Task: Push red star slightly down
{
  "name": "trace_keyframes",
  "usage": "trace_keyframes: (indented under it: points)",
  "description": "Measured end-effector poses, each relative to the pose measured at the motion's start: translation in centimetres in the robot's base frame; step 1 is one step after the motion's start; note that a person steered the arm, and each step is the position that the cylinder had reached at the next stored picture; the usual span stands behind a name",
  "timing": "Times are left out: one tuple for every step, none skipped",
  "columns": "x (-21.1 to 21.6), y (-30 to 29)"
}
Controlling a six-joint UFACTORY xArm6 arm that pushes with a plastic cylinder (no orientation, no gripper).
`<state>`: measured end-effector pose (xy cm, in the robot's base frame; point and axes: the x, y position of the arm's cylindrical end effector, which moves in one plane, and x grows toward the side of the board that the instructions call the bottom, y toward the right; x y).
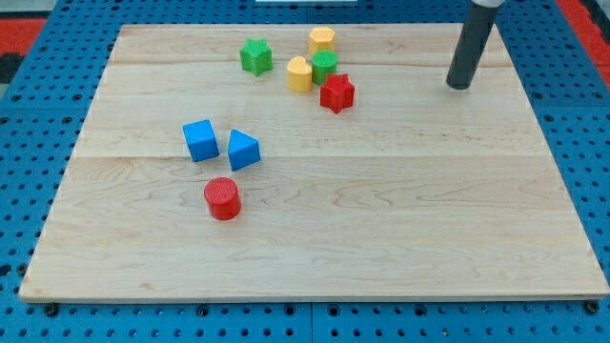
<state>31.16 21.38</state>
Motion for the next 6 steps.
trace_keyframes:
  points:
    - [-3.2, -0.3]
    - [-5.1, -6.6]
    - [-2.7, -11.4]
    - [-0.3, -15.7]
    - [0.3, -20.0]
    - [2.0, -22.1]
